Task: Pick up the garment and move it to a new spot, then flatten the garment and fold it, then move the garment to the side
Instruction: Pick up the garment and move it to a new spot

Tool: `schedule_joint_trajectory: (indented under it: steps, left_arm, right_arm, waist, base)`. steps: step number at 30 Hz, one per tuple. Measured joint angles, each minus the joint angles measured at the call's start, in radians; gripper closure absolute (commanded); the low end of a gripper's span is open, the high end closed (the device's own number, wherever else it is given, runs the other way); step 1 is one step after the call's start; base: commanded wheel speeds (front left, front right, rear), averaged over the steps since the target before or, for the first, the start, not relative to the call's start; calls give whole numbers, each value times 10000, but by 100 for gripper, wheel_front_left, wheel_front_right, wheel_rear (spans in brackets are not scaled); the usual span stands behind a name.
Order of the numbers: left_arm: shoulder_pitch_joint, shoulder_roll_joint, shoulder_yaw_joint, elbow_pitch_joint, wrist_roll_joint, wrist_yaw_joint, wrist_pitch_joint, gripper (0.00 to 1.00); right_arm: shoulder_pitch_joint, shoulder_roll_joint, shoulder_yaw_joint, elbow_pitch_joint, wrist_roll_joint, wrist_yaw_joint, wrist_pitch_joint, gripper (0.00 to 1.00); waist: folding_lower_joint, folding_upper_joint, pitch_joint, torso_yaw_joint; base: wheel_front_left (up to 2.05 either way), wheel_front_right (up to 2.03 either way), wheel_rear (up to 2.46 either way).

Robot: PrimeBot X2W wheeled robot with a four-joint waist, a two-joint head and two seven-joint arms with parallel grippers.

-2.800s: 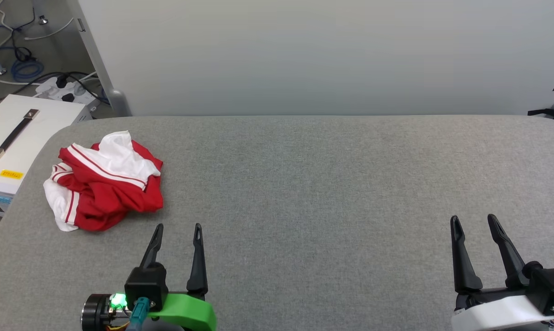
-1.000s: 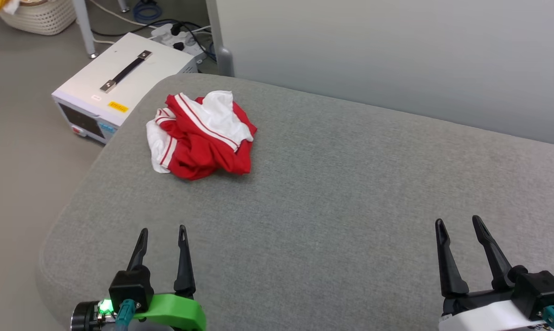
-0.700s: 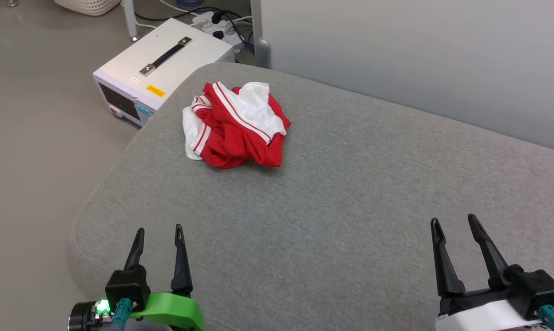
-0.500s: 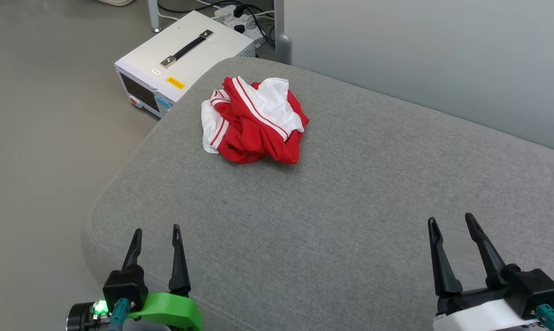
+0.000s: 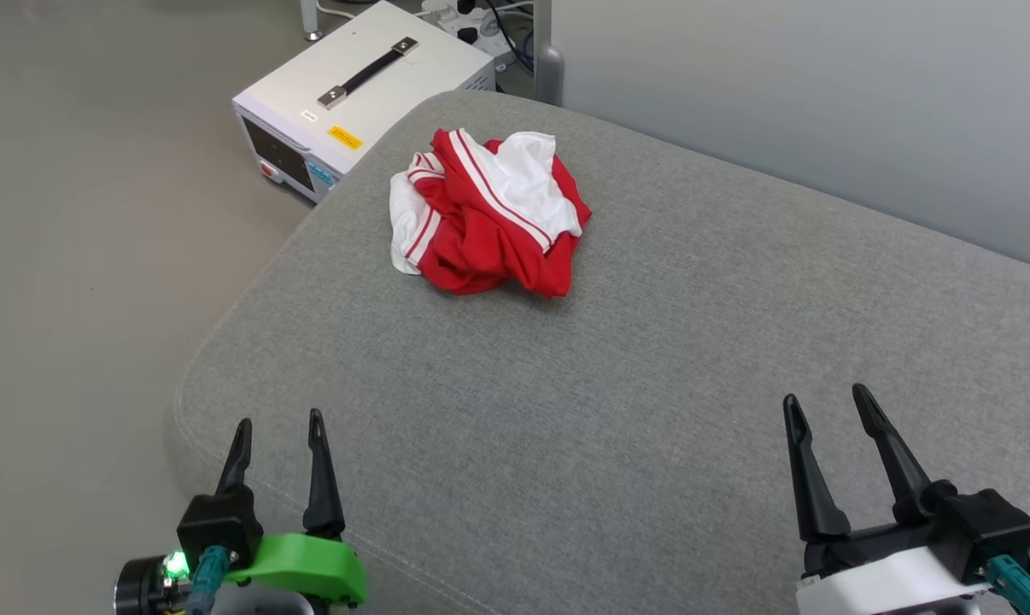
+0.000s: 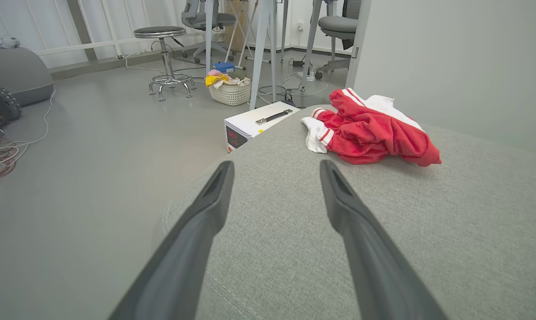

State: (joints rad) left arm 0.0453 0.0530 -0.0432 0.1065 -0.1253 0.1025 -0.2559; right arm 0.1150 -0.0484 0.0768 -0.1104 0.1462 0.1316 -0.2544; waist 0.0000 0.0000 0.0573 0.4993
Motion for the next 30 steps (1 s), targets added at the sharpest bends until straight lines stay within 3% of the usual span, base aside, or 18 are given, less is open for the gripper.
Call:
schedule_joint_trajectory:
  steps: [4,13,18,23,27,30]
  left_arm:
    - [-612,-2,257,27,-104,-234,0,0]
    - [-3490,182,1181,217,-8,-1360,-2,0]
    - [-5823,840,1452,899,-36,-2017,-2,0]
    - [-7262,1402,1369,1542,-309,-2222,-2,0]
    - [-8179,2052,853,2648,-717,-2270,151,0]
    - [-8876,2665,-73,3260,-1517,-2276,940,0]
  right_arm:
    - [-119,-2,0,-8,-65,-2,0,0]
    - [-714,-2,159,-234,-560,-2,0,0]
    - [-1385,2,234,-575,-947,-2,0,0]
    - [-1896,-79,297,-882,-1103,-2,0,0]
    - [-2179,-107,353,-1101,-1168,-2,0,0]
    - [-2309,-134,397,-1221,-1193,-2,0,0]
  waist:
    - [0,0,116,-202]
    - [0,0,741,-834]
    - [0,0,1569,-1340]
    - [1,0,2314,-1775]
    - [1,0,2892,-2148]
    - [2,0,3243,-2437]
  base:
    - [0,0,0]
    - [0,0,0]
    - [0,0,0]
    - [0,0,0]
    - [0,0,0]
    - [0,0,0]
